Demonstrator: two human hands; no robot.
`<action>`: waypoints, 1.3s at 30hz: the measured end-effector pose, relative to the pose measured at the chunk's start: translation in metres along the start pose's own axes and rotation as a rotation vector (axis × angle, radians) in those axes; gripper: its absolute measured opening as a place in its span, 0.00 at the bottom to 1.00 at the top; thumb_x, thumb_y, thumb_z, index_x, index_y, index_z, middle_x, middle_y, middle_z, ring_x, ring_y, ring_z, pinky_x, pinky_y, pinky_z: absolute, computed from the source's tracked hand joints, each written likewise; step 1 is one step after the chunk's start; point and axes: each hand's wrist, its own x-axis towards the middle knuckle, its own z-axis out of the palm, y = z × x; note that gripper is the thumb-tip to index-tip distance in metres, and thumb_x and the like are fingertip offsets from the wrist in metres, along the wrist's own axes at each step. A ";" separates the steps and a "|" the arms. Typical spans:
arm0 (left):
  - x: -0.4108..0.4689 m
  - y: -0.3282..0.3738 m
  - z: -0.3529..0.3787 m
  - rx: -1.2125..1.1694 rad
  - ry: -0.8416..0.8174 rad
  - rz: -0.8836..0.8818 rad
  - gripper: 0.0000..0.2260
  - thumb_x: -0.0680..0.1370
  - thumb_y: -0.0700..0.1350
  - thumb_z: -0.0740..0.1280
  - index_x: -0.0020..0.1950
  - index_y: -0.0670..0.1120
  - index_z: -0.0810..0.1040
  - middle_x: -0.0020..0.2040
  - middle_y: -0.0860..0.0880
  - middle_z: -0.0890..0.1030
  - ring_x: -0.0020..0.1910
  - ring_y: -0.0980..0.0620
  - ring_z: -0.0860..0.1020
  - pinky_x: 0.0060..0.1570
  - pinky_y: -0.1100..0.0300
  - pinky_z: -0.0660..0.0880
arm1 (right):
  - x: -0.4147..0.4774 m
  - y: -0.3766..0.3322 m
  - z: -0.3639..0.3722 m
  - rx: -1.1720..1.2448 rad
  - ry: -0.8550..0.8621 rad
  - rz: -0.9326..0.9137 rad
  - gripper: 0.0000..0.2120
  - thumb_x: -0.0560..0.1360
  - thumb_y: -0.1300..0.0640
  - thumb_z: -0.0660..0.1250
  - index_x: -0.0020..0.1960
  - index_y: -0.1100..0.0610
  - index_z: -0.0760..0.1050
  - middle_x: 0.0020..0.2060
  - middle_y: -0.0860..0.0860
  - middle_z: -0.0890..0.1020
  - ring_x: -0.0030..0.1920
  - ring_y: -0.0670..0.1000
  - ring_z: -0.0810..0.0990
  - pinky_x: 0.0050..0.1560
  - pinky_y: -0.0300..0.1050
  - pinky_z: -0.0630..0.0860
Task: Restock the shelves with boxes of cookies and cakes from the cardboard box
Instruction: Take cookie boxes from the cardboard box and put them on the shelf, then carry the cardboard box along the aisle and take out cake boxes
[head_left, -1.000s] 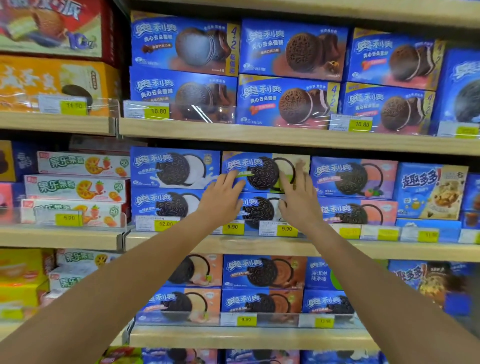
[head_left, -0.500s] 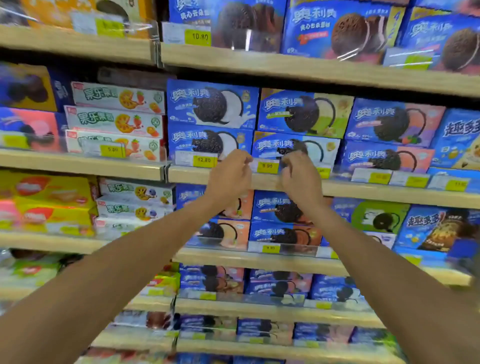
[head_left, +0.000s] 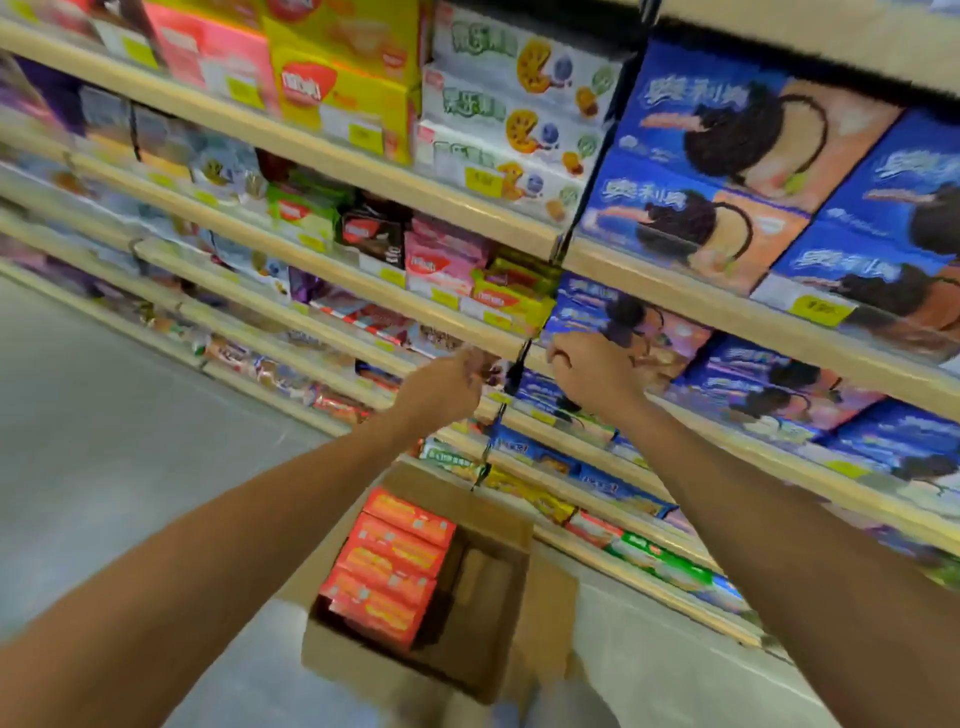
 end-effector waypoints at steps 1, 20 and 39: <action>-0.005 -0.021 0.014 -0.015 -0.024 -0.073 0.17 0.81 0.46 0.56 0.69 0.43 0.67 0.56 0.42 0.79 0.46 0.43 0.76 0.45 0.53 0.71 | 0.003 -0.001 0.021 0.008 -0.066 -0.006 0.13 0.80 0.62 0.54 0.42 0.63 0.74 0.36 0.58 0.76 0.35 0.59 0.72 0.35 0.51 0.66; -0.087 -0.145 0.361 -0.832 0.231 -1.232 0.24 0.64 0.56 0.56 0.53 0.47 0.77 0.51 0.39 0.81 0.54 0.38 0.79 0.52 0.46 0.77 | -0.003 0.057 0.350 -0.050 -1.004 -0.209 0.19 0.77 0.61 0.57 0.67 0.60 0.70 0.62 0.63 0.76 0.62 0.61 0.75 0.54 0.47 0.70; -0.038 -0.260 0.636 -0.606 0.483 -1.831 0.30 0.73 0.40 0.66 0.72 0.39 0.57 0.68 0.39 0.68 0.67 0.37 0.68 0.66 0.43 0.67 | 0.008 0.205 0.645 -0.198 -1.006 -0.123 0.35 0.78 0.61 0.58 0.78 0.58 0.43 0.78 0.56 0.49 0.77 0.60 0.50 0.75 0.54 0.54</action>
